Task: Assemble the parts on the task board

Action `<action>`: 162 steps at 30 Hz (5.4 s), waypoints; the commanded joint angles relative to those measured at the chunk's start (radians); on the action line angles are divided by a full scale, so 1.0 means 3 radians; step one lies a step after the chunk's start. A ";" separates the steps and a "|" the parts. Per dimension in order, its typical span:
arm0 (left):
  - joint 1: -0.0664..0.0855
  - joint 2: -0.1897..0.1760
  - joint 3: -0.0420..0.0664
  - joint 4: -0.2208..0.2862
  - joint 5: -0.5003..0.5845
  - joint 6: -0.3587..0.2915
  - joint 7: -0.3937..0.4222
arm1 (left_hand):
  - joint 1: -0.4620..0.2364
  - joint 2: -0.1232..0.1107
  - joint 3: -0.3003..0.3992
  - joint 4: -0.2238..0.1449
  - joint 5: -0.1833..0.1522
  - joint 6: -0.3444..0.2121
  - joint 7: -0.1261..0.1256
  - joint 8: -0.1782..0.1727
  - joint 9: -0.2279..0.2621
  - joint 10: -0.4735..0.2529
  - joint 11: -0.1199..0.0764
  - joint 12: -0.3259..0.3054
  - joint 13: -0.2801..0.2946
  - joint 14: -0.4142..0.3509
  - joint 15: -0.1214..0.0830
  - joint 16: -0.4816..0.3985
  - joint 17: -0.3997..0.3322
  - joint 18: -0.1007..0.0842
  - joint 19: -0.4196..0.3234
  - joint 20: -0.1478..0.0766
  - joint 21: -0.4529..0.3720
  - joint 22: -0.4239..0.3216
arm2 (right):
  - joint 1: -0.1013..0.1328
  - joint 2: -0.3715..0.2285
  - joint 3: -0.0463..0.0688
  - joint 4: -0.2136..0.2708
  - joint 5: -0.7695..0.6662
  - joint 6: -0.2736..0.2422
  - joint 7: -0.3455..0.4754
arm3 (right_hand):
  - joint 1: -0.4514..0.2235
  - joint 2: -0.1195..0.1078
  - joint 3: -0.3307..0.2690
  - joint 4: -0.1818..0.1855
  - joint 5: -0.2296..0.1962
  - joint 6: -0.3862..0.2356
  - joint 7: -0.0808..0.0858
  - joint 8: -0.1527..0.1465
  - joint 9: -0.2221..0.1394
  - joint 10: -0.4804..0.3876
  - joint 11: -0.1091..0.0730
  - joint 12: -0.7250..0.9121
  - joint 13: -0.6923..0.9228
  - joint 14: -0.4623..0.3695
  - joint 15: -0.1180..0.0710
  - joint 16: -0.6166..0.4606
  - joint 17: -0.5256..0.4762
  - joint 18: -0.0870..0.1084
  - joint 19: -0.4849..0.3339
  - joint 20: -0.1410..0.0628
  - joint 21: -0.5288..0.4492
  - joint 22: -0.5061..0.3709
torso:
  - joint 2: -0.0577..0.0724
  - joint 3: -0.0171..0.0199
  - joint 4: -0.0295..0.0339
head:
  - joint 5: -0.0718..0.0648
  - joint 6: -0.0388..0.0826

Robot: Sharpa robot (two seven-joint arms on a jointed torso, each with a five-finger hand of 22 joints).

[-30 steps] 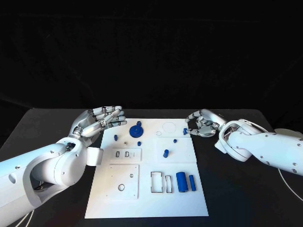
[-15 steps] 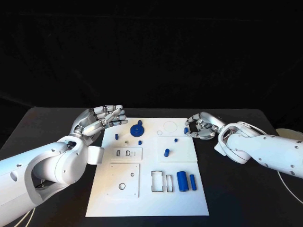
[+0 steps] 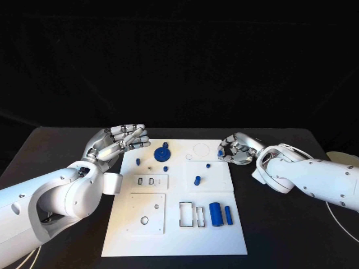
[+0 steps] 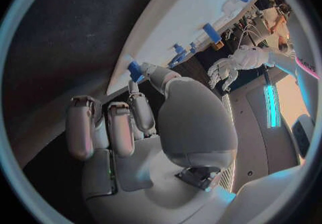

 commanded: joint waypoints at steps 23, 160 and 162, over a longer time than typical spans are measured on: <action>-0.0001 0.0004 0.0001 -0.0010 0.0000 0.0067 0.0003 | 0.0010 0.0015 0.0065 -0.0032 0.0004 0.0027 0.0119 -0.0021 -0.0009 0.0033 -0.0002 -0.0037 -0.0001 0.0001 0.0010 -0.0032 0.0008 0.0044 0.0009 0.0006 -0.0021 -0.0016 | -0.0009 0.0035 0.0000 -0.0017 -0.0133 -0.0166 0.0073 | 0.0012 0.0142 0.0124 -0.0038 -0.0066 0.0194 -0.0069 0.0102 0.0044 0.0064 -0.0068 0.0069 0.0089 0.0236 -0.0070 0.0036 0.0379 -0.0017 0.0083 -0.0056 0.0089 0.0445 | 0.0000 0.0004 -0.0001 | 0.0013 -0.0011; -0.0004 0.0078 0.0001 -0.0142 -0.0002 0.0016 0.0021 | -0.0082 -0.0043 0.0036 -0.0012 0.0002 0.0040 0.0128 -0.0034 -0.0014 0.0053 0.0004 -0.0070 0.0000 -0.0004 0.0016 -0.0060 0.0017 0.0042 0.0003 0.0010 -0.0033 -0.0035 | -0.0151 0.1131 -0.0050 0.0390 -0.1172 -0.0041 -0.0849 | -0.0379 -0.0074 -0.0153 0.0176 -0.0292 -0.0075 -0.0011 0.0019 0.0030 -0.0128 -0.0013 -0.0204 -0.0145 0.0227 -0.0030 0.0015 0.0361 -0.0005 0.0052 -0.0031 0.0019 0.0427 | 0.0001 -0.0005 0.0007 | 0.0315 -0.0123; -0.0005 0.0078 0.0001 -0.0143 -0.0002 0.0016 0.0020 | -0.0082 -0.0043 0.0036 -0.0012 0.0002 0.0040 0.0128 -0.0034 -0.0014 0.0053 0.0004 -0.0070 0.0000 -0.0004 0.0016 -0.0060 0.0017 0.0042 0.0003 0.0010 -0.0033 -0.0035 | -0.0151 0.1129 -0.0050 0.0394 -0.1173 -0.0070 -0.0833 | -0.0381 -0.0086 -0.0191 0.0198 -0.0294 -0.0106 -0.0005 0.0002 0.0022 -0.0144 -0.0007 -0.0219 -0.0159 0.0224 -0.0025 0.0012 0.0354 -0.0003 0.0047 -0.0027 0.0010 0.0422 | 0.0001 -0.0004 0.0006 | 0.0313 -0.0124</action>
